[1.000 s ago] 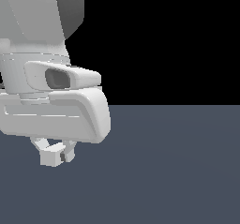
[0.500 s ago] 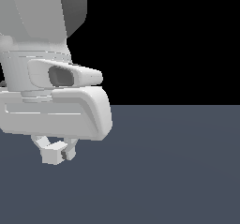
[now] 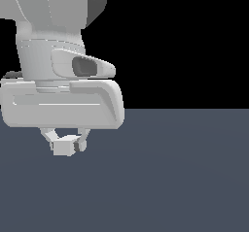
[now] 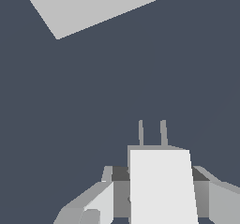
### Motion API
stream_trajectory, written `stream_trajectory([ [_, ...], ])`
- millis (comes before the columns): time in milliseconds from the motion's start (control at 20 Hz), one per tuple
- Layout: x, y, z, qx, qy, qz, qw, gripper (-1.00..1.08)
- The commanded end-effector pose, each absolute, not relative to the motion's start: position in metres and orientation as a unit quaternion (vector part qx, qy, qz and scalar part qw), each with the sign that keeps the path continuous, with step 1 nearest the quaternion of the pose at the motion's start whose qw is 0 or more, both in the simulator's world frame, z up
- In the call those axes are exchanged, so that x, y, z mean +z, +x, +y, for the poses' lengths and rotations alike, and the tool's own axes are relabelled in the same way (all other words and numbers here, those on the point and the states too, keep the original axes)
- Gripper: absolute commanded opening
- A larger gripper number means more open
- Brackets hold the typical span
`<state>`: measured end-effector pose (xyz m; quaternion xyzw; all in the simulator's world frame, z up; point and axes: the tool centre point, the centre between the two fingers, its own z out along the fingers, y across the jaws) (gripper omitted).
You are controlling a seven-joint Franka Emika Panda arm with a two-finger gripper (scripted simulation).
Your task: Plug the charger into the wall socket.
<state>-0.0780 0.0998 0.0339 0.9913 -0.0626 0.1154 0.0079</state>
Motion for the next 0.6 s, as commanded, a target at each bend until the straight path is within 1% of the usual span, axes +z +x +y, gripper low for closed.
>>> stream_trajectory([
  [0,0.041,-0.074,0.096,0.116,0.992,-0.039,0.006,-1.00],
  [550,0.072,-0.057,0.083,0.117,0.991,0.068,-0.007,-1.00],
])
